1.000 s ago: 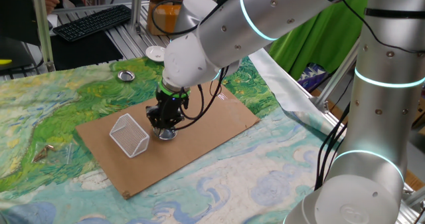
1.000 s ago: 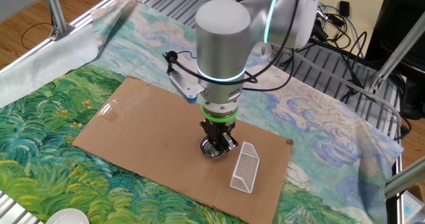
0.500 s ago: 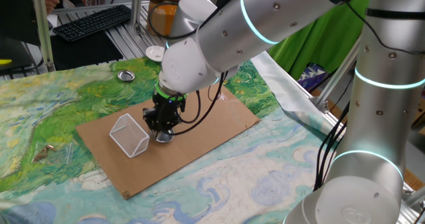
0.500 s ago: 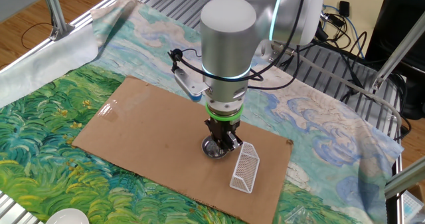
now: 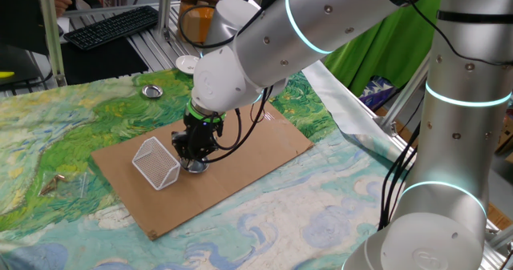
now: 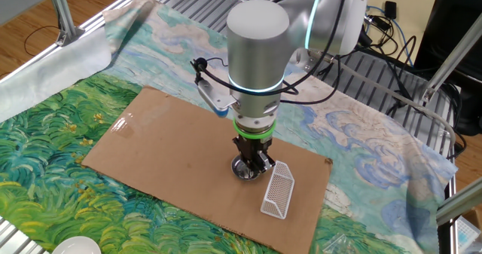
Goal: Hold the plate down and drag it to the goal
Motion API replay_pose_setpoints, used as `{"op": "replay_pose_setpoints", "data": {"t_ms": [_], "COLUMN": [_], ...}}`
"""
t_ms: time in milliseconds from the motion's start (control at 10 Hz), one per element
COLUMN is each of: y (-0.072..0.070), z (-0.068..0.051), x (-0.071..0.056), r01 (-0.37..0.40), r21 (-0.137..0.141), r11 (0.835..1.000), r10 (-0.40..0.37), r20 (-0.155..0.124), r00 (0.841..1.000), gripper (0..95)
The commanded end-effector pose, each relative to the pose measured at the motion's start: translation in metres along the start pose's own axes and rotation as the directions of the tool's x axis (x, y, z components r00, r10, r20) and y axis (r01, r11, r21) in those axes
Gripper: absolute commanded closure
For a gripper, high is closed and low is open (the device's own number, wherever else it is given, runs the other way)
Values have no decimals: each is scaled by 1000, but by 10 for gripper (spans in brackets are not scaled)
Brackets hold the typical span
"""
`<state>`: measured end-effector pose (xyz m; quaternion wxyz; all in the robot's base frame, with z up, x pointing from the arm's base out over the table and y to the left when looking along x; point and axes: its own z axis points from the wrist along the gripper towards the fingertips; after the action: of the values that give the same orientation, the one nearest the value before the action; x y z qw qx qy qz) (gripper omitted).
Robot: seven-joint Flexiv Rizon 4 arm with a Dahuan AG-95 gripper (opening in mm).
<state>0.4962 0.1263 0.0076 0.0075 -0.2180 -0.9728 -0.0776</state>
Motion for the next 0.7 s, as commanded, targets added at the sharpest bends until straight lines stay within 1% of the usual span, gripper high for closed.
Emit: {"op": "replay_pose_setpoints", "data": {"t_ms": [100, 200, 500, 700], "y": [1, 1, 1, 1], "z": [-1, 0, -2, -4], "x": [0, 0, 0, 0], "r01": [-3, 0, 3, 17], "r21": [-2, 7, 14, 24], "r11": [1000, 1000, 1000, 1000], "r10": [3, 0, -3, -17], "r20": [-3, 1, 3, 2], "r00": [1000, 1000, 1000, 1000], "gripper": [950, 950, 950, 950]}}
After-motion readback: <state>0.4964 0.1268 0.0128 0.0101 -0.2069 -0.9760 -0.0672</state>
